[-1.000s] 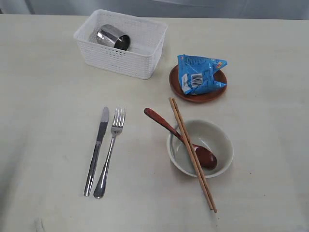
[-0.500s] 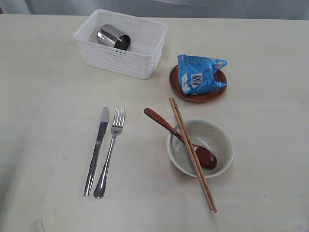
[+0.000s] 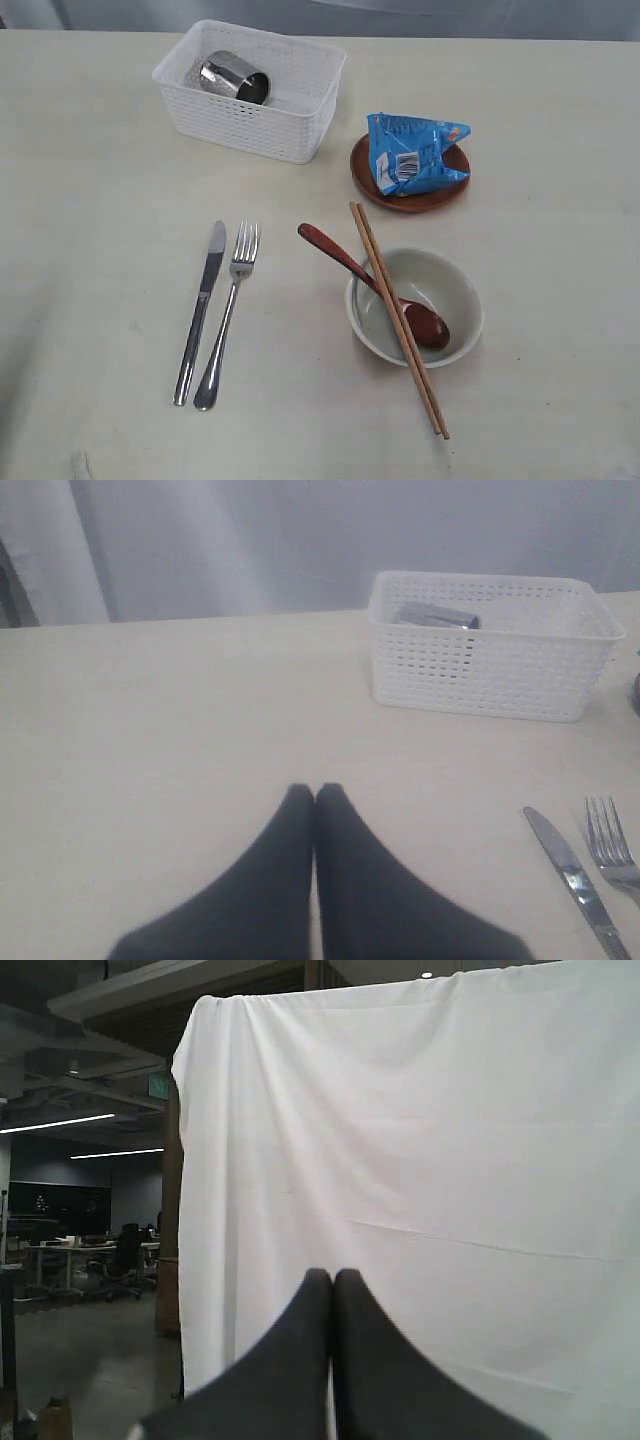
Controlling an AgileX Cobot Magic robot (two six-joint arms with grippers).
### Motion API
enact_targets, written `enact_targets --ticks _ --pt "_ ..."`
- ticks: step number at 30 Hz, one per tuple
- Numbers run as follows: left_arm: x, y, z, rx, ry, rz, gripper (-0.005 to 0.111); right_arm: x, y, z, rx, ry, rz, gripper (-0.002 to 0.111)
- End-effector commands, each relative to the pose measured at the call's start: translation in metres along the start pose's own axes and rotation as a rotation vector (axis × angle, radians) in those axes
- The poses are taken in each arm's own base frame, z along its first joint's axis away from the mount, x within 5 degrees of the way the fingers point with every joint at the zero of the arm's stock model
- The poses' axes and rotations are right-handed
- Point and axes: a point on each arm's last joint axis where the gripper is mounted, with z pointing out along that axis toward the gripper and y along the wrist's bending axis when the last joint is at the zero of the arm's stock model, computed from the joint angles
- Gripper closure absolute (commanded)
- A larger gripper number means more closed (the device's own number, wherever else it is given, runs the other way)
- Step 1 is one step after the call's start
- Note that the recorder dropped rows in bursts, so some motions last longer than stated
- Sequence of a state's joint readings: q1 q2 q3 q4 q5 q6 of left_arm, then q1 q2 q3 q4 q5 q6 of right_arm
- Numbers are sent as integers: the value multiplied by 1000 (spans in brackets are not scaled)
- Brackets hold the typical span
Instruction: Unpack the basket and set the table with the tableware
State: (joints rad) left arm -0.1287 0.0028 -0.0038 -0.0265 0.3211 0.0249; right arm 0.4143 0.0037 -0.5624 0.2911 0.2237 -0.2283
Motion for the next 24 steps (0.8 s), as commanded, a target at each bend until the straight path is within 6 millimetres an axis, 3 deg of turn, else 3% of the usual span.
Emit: enact_targets --ticks 1,15,24 --pt "1 0 0 -1 -1 -2 107 0 0 0 7 -7 -16 109" --pt "1 0 0 -1 -1 -2 107 1 -1 0 18 -2 -60 109" --pt "1 0 0 -1 -1 -2 107 7 -7 1 71 27 -308 109"
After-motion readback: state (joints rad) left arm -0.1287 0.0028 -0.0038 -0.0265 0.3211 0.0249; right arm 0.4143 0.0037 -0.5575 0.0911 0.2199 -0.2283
